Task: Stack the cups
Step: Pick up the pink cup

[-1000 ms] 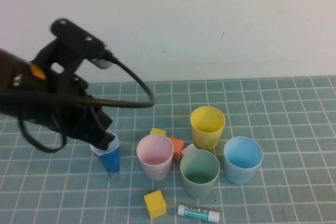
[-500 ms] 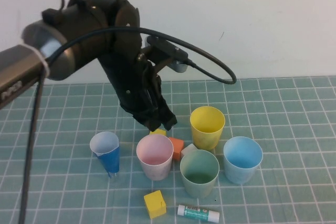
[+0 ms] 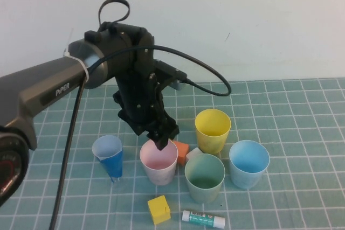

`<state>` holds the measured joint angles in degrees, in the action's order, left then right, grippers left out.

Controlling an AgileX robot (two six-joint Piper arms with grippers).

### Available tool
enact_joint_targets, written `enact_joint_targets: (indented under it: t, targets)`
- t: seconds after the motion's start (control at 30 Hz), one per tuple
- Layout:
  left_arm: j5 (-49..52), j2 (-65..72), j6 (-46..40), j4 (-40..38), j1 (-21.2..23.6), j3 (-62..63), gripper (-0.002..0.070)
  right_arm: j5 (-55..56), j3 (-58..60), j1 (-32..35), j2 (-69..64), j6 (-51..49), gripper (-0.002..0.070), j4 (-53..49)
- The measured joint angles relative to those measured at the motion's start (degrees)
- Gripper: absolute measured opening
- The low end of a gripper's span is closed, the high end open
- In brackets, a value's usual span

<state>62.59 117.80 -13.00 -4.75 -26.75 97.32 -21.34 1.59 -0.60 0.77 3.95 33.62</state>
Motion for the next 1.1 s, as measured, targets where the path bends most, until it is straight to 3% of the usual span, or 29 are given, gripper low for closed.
enact_joint_targets:
  t: [0.2, 0.47, 0.53, 0.67, 0.73, 0.87, 1.1]
  targets:
    - [-1.6, 2.2, -3.3, -5.1, 3.4, 0.1, 0.047, 0.0, 0.0, 0.0, 0.0, 0.0, -0.0003, 0.0]
    - [-3.1, 6.1, -4.8, -7.6, 3.6, 0.3, 0.0465, 0.0, 0.0, 0.0, 0.0, 0.1, -0.0003, 0.0]
    - [-3.5, 7.6, -4.8, -7.6, 3.6, 0.3, 0.042, 0.0, 0.0, 0.0, 0.0, 0.1, -0.0003, 0.0]
    - [-3.7, 9.1, -4.8, -7.5, 3.6, 0.4, 0.0144, -0.2, 0.0, 0.0, 0.0, 0.1, -0.0003, 0.0]
    - [-3.2, 9.1, -4.8, -7.4, 3.6, 0.9, 0.0062, -0.2, 0.0, 0.0, 0.0, 0.1, -0.0003, 0.0]
    - [0.0, 8.0, -4.8, -7.0, 3.6, 4.1, 0.0013, -0.2, 0.0, 0.0, 0.0, 0.1, -0.0003, 0.0]
    - [6.2, 0.4, -3.7, -6.9, 2.6, 9.0, 0.0006, -0.2, 0.0, 0.0, 0.0, 0.3, -0.0003, 0.0]
